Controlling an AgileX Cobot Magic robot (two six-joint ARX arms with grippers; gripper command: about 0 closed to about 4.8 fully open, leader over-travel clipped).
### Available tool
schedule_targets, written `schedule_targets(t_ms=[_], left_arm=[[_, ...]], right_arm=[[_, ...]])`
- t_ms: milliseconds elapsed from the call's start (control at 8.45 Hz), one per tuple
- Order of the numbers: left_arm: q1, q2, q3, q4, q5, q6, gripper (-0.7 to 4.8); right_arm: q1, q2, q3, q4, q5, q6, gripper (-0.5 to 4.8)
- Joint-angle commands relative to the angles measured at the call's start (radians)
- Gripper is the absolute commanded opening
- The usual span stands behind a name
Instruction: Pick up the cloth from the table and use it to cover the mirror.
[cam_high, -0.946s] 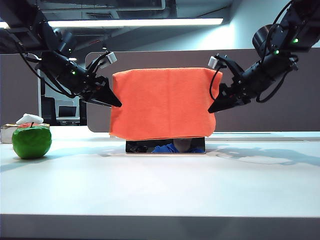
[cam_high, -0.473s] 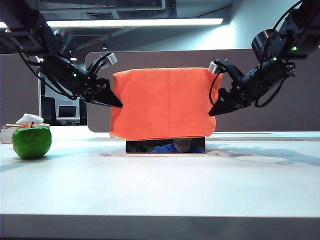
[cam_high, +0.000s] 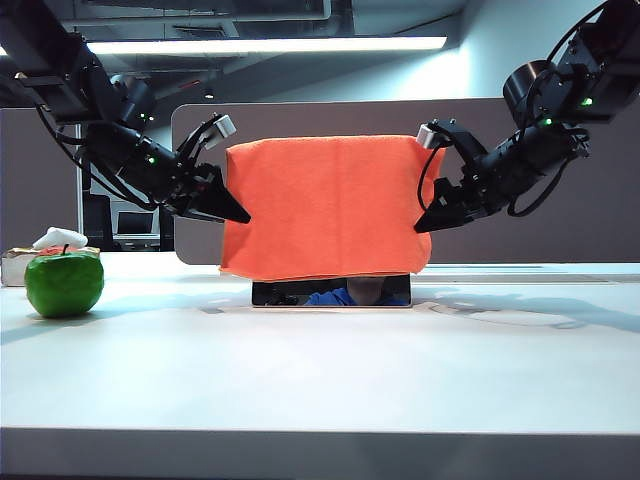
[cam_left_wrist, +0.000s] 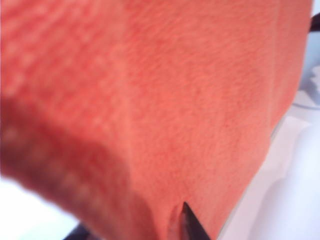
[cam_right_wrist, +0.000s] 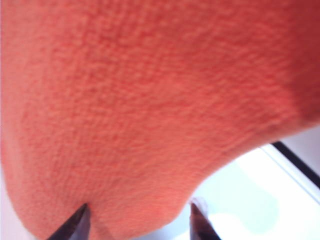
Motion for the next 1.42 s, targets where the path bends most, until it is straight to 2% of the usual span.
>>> schedule_targets(t_ms=[118, 473, 591, 828, 946, 1419], left_arm=[[-0.001, -0.004, 0.004, 0.005, 0.022, -0.004, 1.92], [-0.001, -0.004, 0.004, 0.005, 0.022, -0.004, 1.92], [-0.001, -0.004, 0.004, 0.005, 0.022, -0.004, 1.92], [-0.002, -0.004, 0.004, 0.005, 0.022, -0.005, 1.92], [-0.002, -0.004, 0.004, -0.004, 0.022, -0.012, 1.91], [-0.002, -0.004, 0.004, -0.002, 0.022, -0.011, 1.79]], right_arm=[[0.009, 0.01, 0.005, 0.002, -0.051, 0.002, 2.54], [0.014, 0.012, 0.005, -0.012, -0.047, 0.002, 2.53], [0.014, 0.013, 0.005, -0.011, 0.031, 0.002, 2.53], [0.01, 0.016, 0.005, 0.007, 0.037, 0.002, 2.54], [0.005, 0.029, 0.005, 0.027, 0.078, 0.002, 2.57], [0.008, 0.034, 0.005, 0.052, 0.075, 0.005, 2.56]])
